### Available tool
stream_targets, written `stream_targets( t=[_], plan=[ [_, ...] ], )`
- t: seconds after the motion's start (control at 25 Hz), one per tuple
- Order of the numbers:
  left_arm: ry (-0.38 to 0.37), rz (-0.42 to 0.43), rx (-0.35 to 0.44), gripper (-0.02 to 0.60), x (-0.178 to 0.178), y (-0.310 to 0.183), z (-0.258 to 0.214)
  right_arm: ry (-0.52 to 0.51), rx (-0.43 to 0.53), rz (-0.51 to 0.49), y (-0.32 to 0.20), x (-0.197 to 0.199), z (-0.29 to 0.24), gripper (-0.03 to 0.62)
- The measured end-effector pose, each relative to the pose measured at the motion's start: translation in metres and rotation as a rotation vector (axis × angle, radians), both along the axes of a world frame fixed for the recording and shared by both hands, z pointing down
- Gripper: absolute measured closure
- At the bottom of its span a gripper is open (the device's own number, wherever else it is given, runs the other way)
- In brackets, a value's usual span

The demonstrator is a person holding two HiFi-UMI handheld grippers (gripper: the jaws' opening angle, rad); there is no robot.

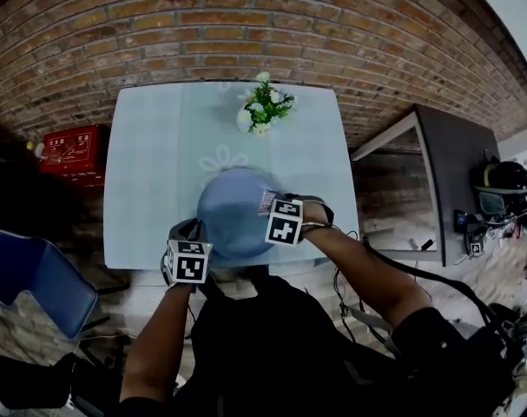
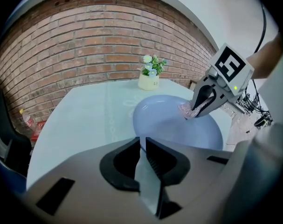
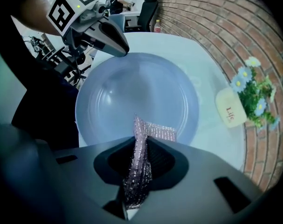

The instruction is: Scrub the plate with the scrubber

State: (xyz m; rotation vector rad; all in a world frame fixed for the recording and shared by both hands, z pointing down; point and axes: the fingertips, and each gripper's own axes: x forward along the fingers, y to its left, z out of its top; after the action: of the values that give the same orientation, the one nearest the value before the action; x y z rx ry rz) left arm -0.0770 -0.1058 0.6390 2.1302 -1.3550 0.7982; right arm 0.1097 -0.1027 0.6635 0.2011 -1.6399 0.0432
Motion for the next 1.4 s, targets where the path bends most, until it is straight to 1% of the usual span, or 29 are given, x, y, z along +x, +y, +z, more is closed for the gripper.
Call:
stream_targets(
  t=[0.16,0.52,0.64,0.92,1.12,1.2,1.4],
  plan=[
    [0.024,0.003,-0.013,0.534,0.000,0.001,0.000,0.001,-0.017,0.041,0.009,0.001,0.000,0.520],
    [0.040,0.021,-0.023,0.534,0.000,0.002,0.001,-0.013,-0.080,0.140,0.032,-0.001,-0.001,0.519],
    [0.038,0.037,-0.029,0.535,0.001,0.003,0.000,-0.012,-0.117,0.157,0.042,-0.004,-0.003,0.519],
    [0.055,0.061,-0.027,0.534,0.004,0.002,-0.001,-0.030,-0.157,0.211,0.056,-0.010,-0.005,0.520],
    [0.074,0.062,-0.037,0.535,0.004,0.001,-0.005,-0.049,-0.190,0.258,0.068,-0.017,-0.007,0.519],
    [0.079,0.060,-0.038,0.535,0.003,0.002,-0.007,-0.050,-0.208,0.267,0.076,-0.021,-0.007,0.519],
    [0.076,0.073,-0.034,0.535,0.003,0.002,-0.006,-0.076,-0.216,0.266,0.087,-0.034,-0.004,0.518]
  ],
)
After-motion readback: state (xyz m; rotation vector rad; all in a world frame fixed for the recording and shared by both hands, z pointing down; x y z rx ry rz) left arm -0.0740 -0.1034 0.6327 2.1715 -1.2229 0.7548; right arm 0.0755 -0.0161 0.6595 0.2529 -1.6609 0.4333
